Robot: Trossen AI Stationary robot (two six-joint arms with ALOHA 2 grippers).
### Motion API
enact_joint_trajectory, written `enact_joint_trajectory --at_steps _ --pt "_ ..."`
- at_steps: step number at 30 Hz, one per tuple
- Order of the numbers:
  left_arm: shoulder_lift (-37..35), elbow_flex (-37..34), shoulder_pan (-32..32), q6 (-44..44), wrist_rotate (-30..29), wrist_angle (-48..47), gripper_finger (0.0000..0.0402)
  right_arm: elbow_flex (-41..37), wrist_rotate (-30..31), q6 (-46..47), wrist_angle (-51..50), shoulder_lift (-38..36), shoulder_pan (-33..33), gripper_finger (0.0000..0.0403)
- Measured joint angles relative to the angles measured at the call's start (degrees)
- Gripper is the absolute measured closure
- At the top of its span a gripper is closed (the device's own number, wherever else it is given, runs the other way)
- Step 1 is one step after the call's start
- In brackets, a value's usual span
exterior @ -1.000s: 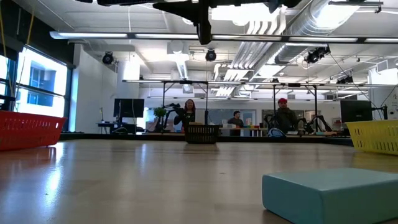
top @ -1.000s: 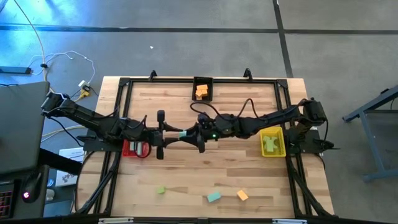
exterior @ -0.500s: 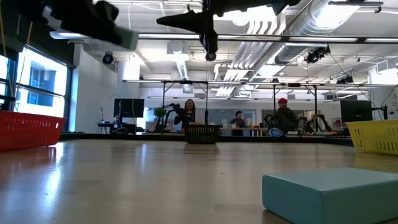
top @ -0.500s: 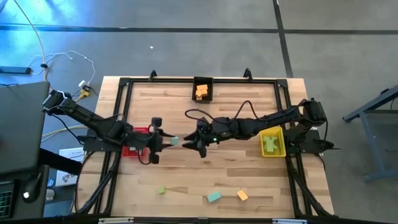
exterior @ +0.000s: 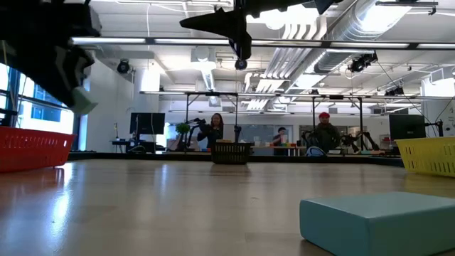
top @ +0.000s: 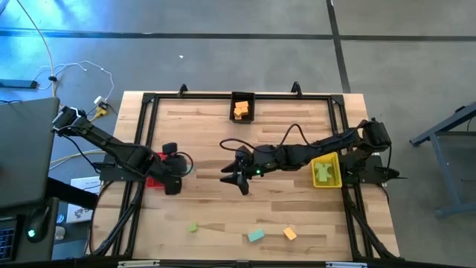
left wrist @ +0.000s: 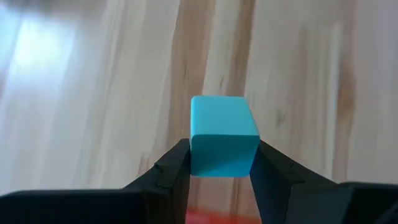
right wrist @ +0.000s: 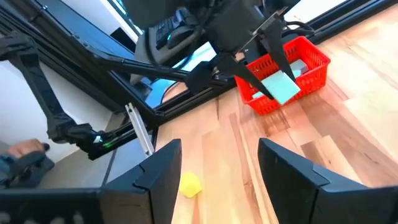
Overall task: Sort & place blocks by color
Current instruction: Put the blue block into the red bin
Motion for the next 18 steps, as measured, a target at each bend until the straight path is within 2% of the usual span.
enact_joint_trajectory --at_steps 8,14,18 --pt "0.0 1.5 0.2 -11.1 3.9 -14.5 0.0288 0.0 0.0 -2.3 -0.2 0.0 0.1 0.0206" --pt "0.0 5.4 0.2 -14.4 3.9 -24.8 0.0287 0.0 0.0 -3.0 -0.5 0.0 0.1 0.0206" --pt "0.0 5.7 0.2 -16.0 8.0 -28.5 0.0287 0.0 0.0 -3.0 -1.9 0.0 0.1 0.0206"
